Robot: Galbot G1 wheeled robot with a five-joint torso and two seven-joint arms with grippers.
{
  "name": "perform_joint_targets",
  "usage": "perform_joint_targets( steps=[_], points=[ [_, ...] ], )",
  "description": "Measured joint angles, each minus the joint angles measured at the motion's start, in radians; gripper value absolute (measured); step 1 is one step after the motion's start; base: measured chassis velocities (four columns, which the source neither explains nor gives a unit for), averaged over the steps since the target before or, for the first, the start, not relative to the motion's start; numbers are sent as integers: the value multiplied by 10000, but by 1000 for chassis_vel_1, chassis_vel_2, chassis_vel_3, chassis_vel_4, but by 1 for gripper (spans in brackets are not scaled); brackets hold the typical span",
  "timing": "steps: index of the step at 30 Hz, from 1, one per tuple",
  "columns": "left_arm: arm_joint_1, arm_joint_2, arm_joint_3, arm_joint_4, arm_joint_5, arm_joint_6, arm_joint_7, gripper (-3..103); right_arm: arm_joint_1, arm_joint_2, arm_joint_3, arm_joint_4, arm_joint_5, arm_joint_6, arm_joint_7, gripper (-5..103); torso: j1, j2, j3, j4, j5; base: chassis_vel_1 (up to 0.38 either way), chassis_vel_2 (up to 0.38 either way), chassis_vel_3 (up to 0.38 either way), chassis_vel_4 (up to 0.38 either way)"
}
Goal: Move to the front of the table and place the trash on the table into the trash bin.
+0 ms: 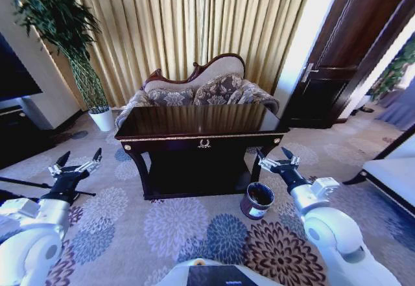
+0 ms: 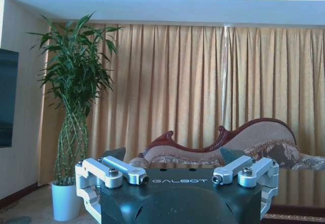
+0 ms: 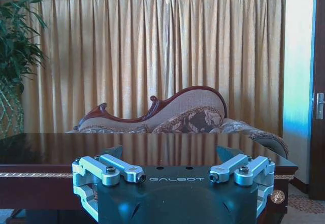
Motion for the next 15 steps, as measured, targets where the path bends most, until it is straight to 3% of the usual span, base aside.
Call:
perform_joint_targets(
  steps=[15],
  points=[
    [41, -47, 41, -13, 0, -41, 11, 100, -147, -13, 54, 127, 0, 129, 22, 100, 0, 0, 0, 2, -3, 153, -137, -158, 150]
  ],
)
